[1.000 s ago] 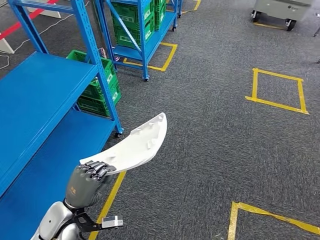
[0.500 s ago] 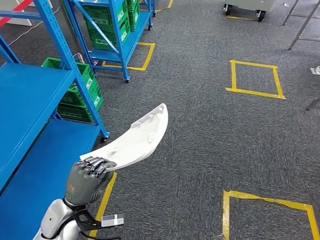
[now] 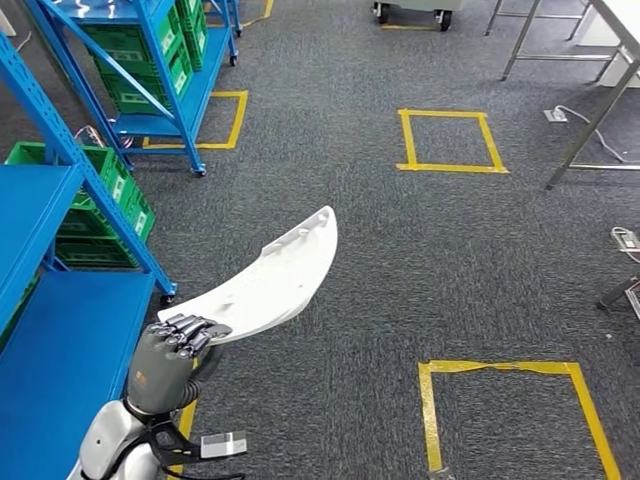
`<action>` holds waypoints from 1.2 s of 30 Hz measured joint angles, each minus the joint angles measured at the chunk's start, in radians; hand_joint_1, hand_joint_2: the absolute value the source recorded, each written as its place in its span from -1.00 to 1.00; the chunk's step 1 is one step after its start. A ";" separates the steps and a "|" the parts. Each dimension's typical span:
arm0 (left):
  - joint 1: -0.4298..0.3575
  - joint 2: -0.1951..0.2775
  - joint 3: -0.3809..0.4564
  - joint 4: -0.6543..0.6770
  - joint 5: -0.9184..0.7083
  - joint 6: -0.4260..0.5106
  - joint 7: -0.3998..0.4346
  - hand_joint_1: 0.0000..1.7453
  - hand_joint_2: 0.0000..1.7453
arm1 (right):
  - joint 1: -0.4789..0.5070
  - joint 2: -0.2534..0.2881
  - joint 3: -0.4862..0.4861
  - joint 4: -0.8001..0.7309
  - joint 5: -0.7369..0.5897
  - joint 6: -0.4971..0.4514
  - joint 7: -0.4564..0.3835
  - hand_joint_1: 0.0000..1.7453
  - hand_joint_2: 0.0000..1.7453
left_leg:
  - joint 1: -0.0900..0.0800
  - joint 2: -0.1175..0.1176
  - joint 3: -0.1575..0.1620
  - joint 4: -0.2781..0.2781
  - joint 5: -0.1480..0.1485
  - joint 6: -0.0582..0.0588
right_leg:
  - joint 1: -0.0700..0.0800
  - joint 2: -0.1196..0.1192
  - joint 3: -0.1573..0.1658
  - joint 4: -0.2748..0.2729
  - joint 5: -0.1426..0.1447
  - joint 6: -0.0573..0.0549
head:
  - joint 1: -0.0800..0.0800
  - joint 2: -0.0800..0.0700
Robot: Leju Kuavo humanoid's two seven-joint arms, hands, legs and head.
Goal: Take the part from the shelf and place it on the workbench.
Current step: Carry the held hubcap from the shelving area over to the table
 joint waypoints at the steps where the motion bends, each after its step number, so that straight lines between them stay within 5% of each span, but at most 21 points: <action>1: -0.002 -0.002 -0.001 0.000 0.000 0.000 0.000 1.00 1.00 | 0.003 0.000 -0.001 0.000 0.000 0.000 -0.001 -1.00 -1.00 | -0.001 0.009 0.001 -0.001 0.000 0.007 | -0.002 0.000 -0.002 -0.001 -0.001 0.004 | 0.000 0.000; 3: -0.007 -0.007 -0.004 0.000 0.000 0.000 -0.001 1.00 1.00 | 0.006 -0.001 -0.003 0.000 -0.001 -0.001 -0.001 -1.00 -1.00 | -0.001 0.026 0.008 -0.003 -0.002 0.022 | -0.001 -0.034 -0.018 0.036 -0.022 0.010 | 0.006 0.000; 5: -0.009 -0.009 -0.008 0.000 0.001 0.000 -0.001 1.00 1.00 | 0.003 -0.002 -0.003 0.000 0.001 -0.002 0.001 -1.00 -1.00 | -0.004 0.047 0.014 -0.004 -0.005 0.031 | 0.001 -0.084 -0.073 0.148 -0.076 0.015 | 0.011 0.000; 7: -0.010 -0.010 -0.011 0.001 0.001 0.000 -0.001 1.00 1.00 | 0.001 -0.002 -0.004 0.000 0.003 -0.002 0.008 -1.00 -1.00 | -0.008 0.070 0.019 -0.004 -0.011 0.035 | 0.000 -0.102 -0.140 0.268 -0.118 0.016 | 0.012 0.000; 8: -0.011 -0.010 -0.013 0.001 0.001 0.000 -0.001 1.00 1.00 | 0.002 -0.002 -0.004 0.000 0.004 -0.002 0.012 -1.00 -1.00 | -0.010 0.081 0.023 -0.004 -0.015 0.036 | 0.001 -0.105 -0.154 0.287 -0.115 0.014 | 0.012 0.000; 10: -0.015 -0.011 -0.015 0.001 0.002 0.000 0.000 1.00 1.00 | 0.005 -0.002 -0.005 0.000 0.004 -0.003 0.017 -1.00 -1.00 | -0.012 0.100 0.035 -0.004 -0.024 0.034 | 0.003 -0.114 -0.121 0.212 -0.058 0.007 | 0.012 0.000; 12: -0.019 -0.013 -0.017 0.001 0.002 0.000 0.000 1.00 1.00 | 0.005 -0.002 -0.006 0.000 0.005 -0.004 0.018 -1.00 -1.00 | -0.016 0.116 0.049 -0.003 -0.037 0.028 | 0.012 -0.154 -0.053 0.080 0.004 -0.004 | 0.012 0.000; 14: -0.023 -0.014 -0.020 0.001 0.002 0.000 0.001 1.00 1.00 | 0.002 -0.002 -0.007 0.000 0.006 -0.005 0.021 -1.00 -1.00 | -0.021 0.130 0.058 -0.004 -0.047 0.019 | 0.021 -0.176 -0.022 0.019 0.021 -0.012 | 0.012 0.000; 16: -0.026 -0.014 -0.024 0.001 0.002 0.000 0.001 1.00 1.00 | 0.001 -0.002 -0.009 0.000 0.007 -0.006 0.023 -1.00 -1.00 | -0.021 0.144 0.065 -0.010 -0.052 0.009 | 0.022 -0.156 -0.020 0.013 0.018 -0.018 | 0.012 0.000; 18: -0.030 -0.014 -0.027 0.001 0.002 0.000 0.001 1.00 1.00 | 0.002 -0.002 -0.010 -0.001 0.007 -0.007 0.024 -1.00 -1.00 | -0.017 0.120 0.061 0.011 -0.068 -0.001 | 0.017 -0.134 -0.011 0.003 0.018 -0.028 | 0.009 0.000; 21: -0.033 -0.014 -0.031 0.003 0.006 0.000 0.001 1.00 1.00 | -0.002 -0.002 -0.010 -0.001 0.007 -0.009 0.026 -1.00 -1.00 | -0.014 0.067 -0.031 0.178 -0.138 -0.009 | 0.012 -0.102 0.002 -0.003 0.012 -0.042 | 0.001 0.000; 23: -0.033 -0.014 -0.034 0.006 0.008 0.000 0.001 1.00 1.00 | -0.003 -0.002 -0.011 -0.001 0.006 -0.008 0.028 -1.00 -1.00 | -0.014 0.061 -0.099 0.264 -0.145 -0.011 | 0.012 -0.076 0.009 -0.003 0.006 -0.045 | 0.000 0.000; 25: -0.033 -0.013 -0.035 0.008 0.007 0.000 0.001 1.00 1.00 | -0.001 -0.002 -0.011 -0.001 0.005 -0.008 0.029 -1.00 -1.00 | -0.011 0.057 -0.101 0.216 -0.076 -0.013 | 0.010 -0.048 0.020 -0.003 -0.001 -0.040 | 0.000 0.000; 27: -0.034 -0.013 -0.036 0.009 0.004 0.000 0.001 1.00 1.00 | -0.001 -0.002 -0.011 -0.001 0.005 -0.008 0.030 -1.00 -1.00 | -0.004 0.027 -0.056 0.088 0.007 -0.016 | 0.009 -0.022 0.029 0.001 -0.010 -0.029 | -0.001 0.000; 29: -0.035 -0.013 -0.038 0.010 0.002 0.000 0.001 1.00 1.00 | -0.002 -0.003 -0.012 -0.001 0.005 -0.008 0.031 -1.00 -1.00 | 0.001 -0.004 -0.027 0.010 0.031 -0.013 | 0.009 -0.001 0.025 0.005 -0.020 -0.019 | -0.004 0.000; 31: -0.038 -0.014 -0.040 0.011 0.002 0.000 0.001 1.00 1.00 | 0.002 -0.004 -0.012 -0.001 0.005 -0.008 0.032 -1.00 -1.00 | 0.000 0.000 -0.022 -0.003 0.024 0.002 | 0.005 0.014 0.020 0.002 -0.027 -0.010 | -0.005 0.000; 33: -0.040 -0.015 -0.042 0.011 0.002 0.000 0.000 1.00 1.00 | 0.007 -0.004 -0.012 -0.001 0.005 -0.009 0.033 -1.00 -1.00 | -0.001 0.016 -0.014 -0.006 0.021 0.018 | 0.004 -0.009 0.013 0.020 -0.038 -0.001 | -0.001 0.000; 36: -0.039 -0.016 -0.043 0.011 0.002 0.000 0.000 1.00 1.00 | 0.004 -0.005 -0.012 -0.001 0.005 -0.009 0.033 -1.00 -1.00 | -0.006 0.048 0.004 -0.008 0.008 0.034 | 0.005 -0.089 -0.071 0.183 -0.108 0.008 | 0.009 0.000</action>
